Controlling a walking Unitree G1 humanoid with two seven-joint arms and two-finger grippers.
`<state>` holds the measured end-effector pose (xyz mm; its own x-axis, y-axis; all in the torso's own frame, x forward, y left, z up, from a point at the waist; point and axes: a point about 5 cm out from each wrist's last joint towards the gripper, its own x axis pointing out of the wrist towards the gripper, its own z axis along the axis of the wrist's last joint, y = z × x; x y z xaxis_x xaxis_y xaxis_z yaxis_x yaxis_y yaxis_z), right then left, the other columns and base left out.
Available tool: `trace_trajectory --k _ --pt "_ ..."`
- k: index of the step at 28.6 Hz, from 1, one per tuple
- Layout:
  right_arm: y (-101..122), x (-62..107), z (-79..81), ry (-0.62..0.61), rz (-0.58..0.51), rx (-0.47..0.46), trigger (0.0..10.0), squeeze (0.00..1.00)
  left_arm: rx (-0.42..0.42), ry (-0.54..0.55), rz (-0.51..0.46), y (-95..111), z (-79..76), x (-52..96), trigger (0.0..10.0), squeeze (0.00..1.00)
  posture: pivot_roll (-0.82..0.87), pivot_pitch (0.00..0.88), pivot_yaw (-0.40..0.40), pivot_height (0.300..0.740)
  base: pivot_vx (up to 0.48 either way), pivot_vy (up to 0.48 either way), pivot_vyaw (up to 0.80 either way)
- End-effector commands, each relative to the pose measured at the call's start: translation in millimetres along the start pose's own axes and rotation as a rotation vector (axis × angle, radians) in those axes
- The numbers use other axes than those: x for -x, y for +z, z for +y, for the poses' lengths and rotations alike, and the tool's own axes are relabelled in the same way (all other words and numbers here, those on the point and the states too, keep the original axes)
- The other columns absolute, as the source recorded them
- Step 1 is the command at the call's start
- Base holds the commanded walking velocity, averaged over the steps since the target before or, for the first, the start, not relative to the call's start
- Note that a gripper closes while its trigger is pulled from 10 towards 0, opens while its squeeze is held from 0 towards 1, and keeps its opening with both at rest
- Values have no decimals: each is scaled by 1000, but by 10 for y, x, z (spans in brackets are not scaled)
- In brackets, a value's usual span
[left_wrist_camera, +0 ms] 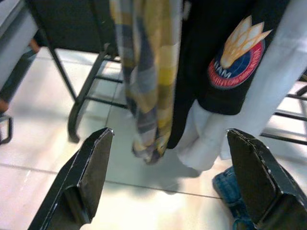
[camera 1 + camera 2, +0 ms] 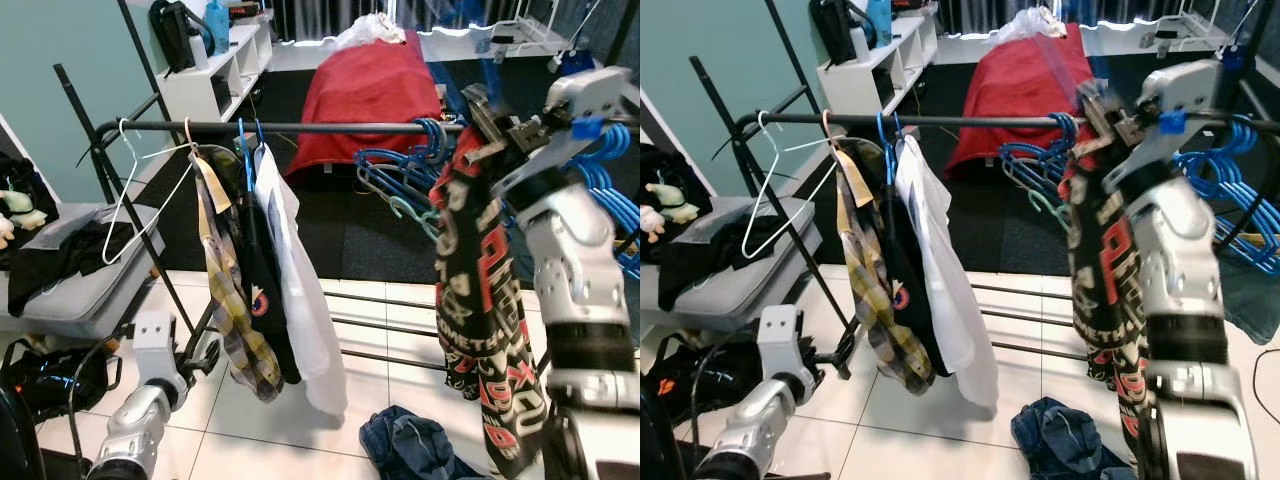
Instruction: Hang hanger
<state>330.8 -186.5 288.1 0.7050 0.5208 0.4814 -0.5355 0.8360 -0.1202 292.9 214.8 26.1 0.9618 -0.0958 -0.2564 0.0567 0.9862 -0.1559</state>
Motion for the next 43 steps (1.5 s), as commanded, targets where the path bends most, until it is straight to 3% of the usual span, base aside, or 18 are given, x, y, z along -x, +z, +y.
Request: trace_trajectory --k 1,5,7,9,13,16,18,19,20,22,23,27,31,35,42,43 --pt "150 -8 94 39 -81 -54 0 0 5 10 8 -4 32 8 10000 0 -113 71 65 740 0 0 0" --pt "219 75 125 38 -128 -131 0 0 52 -26 -63 217 20 -76 10000 0 -123 61 70 740 0 0 0" --pt "353 86 106 74 -171 -167 0 0 117 -222 -163 564 -84 -135 10000 0 -124 52 66 740 0 0 0" --pt "479 72 70 110 -206 -176 0 0 157 -418 -242 874 -157 -103 10000 0 -119 46 63 740 0 0 0" --pt "562 94 71 135 -217 -198 0 0 182 -497 -284 1037 -154 -63 10000 0 -117 39 63 740 0 0 0" --pt "803 12 82 216 -281 -193 0 0 286 -733 -396 1388 -225 119 10000 0 -111 27 62 740 0 0 0" --pt "844 -11 89 230 -291 -189 0 0 304 -755 -406 1403 -247 134 10000 0 -111 27 62 740 0 0 0" --pt "883 -27 99 244 -300 -192 0 0 314 -780 -404 1402 -274 153 10000 145 -111 24 62 740 0 0 0" --pt "916 -42 107 255 -309 -195 0 0 322 -806 -398 1391 -305 173 10000 361 -111 23 62 740 0 0 0" --pt "936 -50 112 263 -314 -197 0 0 326 -823 -392 1383 -326 188 10000 361 -111 23 62 740 0 0 0" --pt "996 -78 119 279 -334 -201 0 0 341 -899 -385 1368 -411 250 10000 1000 -112 21 61 740 0 0 0" --pt "1166 -141 153 326 -396 -220 0 0 386 -1061 -365 1335 -611 390 10000 1000 -110 15 61 740 0 0 0" --pt "1230 -173 181 351 -415 -220 0 0 417 -1140 -357 1342 -687 482 10000 1000 -110 15 63 740 0 0 0" --pt "1244 -184 199 362 -417 -220 0 0 446 -1187 -384 1405 -654 552 10000 1000 -109 17 63 740 0 0 0" --pt "1278 -176 222 379 -428 -223 0 0 276 -1268 -354 1481 -616 723 10000 1000 -106 15 69 740 0 0 0" --pt "1283 -174 225 381 -431 -223 0 0 242 -1307 -329 1472 -647 766 10000 0 -106 14 70 740 0 0 0"
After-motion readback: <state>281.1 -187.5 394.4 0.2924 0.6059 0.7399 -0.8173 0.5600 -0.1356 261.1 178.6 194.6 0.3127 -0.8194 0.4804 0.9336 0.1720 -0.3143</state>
